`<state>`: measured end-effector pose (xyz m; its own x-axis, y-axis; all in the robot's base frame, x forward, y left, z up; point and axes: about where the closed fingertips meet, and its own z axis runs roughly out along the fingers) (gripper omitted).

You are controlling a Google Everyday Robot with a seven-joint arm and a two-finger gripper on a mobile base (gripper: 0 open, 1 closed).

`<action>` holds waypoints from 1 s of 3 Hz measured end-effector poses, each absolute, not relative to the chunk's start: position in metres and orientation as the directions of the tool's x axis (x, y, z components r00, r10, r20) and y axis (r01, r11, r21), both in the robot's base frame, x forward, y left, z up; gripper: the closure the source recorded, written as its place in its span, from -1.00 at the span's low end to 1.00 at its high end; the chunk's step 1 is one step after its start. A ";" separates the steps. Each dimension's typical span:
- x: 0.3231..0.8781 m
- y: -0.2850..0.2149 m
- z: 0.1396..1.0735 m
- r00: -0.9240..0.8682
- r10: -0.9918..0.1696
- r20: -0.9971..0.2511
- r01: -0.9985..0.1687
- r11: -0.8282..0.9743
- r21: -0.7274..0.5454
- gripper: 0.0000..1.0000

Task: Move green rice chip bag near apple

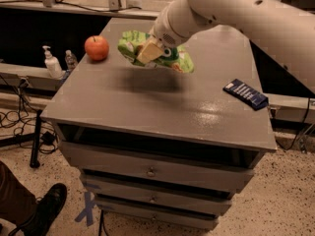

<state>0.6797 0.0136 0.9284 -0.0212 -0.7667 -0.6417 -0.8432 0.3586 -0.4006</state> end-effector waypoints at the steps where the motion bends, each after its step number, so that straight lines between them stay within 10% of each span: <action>1: 0.711 0.037 0.923 0.014 -0.785 -0.620 -0.837 0.330 -0.437 1.00; 3: 0.757 0.069 0.886 0.016 -0.827 -0.562 -0.844 0.291 -0.451 1.00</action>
Offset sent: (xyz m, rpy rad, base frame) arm 0.0846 0.0671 -0.0354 -0.1028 -0.0466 0.0458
